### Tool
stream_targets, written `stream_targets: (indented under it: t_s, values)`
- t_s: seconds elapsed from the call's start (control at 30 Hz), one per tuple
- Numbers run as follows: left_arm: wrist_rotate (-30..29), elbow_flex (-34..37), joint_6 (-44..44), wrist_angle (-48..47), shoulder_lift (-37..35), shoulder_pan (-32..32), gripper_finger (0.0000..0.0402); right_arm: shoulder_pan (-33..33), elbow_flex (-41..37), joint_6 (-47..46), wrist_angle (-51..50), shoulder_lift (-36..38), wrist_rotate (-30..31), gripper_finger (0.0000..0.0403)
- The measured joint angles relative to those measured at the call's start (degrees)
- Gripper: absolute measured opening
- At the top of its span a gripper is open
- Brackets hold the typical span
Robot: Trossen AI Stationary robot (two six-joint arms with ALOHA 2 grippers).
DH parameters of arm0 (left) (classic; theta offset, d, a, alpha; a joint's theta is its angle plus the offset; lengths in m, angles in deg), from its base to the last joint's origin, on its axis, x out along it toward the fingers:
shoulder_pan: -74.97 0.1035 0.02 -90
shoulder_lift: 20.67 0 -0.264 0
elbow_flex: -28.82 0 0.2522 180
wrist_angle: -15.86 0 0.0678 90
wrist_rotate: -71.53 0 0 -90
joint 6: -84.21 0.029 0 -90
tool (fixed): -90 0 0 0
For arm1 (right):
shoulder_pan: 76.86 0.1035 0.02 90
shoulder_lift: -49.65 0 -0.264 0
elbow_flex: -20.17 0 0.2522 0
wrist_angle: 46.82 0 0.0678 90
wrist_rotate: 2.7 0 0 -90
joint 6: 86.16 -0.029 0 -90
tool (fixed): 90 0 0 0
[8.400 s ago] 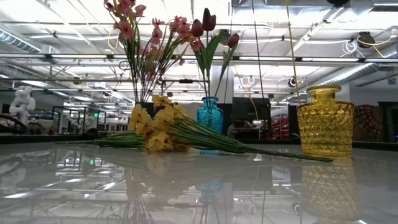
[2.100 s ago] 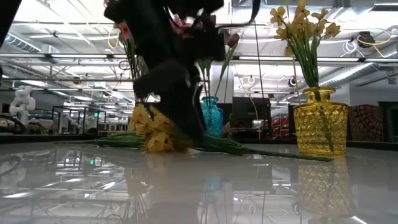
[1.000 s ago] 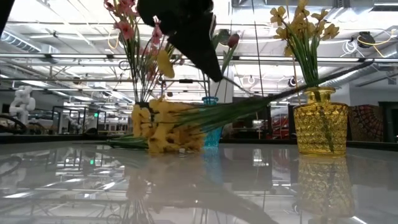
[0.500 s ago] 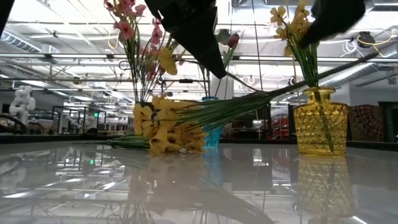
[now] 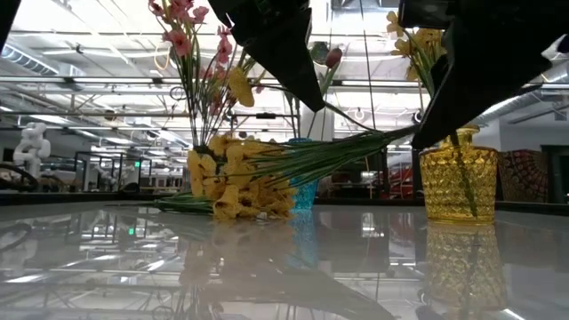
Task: Sort flowers into vase by color
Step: Put the right yellow flowers into the yellow vase
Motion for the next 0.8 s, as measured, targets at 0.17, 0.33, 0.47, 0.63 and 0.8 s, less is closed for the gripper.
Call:
stream_targets:
  t_s: [0.17,0.33,0.47,0.63,0.8]
  values:
    - [0.04,0.00,0.02,-0.01,0.00,0.00,0.0010,-0.02,0.02,-0.56,0.43,0.09,-0.85,0.0201]
    - [0.07,0.02,0.04,-0.01,0.00,0.00,0.0011,-0.04,0.02,-0.48,0.41,0.11,-2.95,0.0111]
    - [0.07,0.02,-0.02,0.01,0.00,-0.02,0.0011,0.19,0.02,0.16,0.38,0.11,-4.38,0.0029]
    - [0.09,0.02,-3.23,0.01,0.00,-0.17,0.0012,0.37,0.02,0.28,0.39,0.11,-4.40,0.0011]
    - [1.06,0.02,-6.21,-0.49,0.00,-0.87,0.0057,0.37,0.02,0.29,0.35,0.13,-4.34,0.0004]
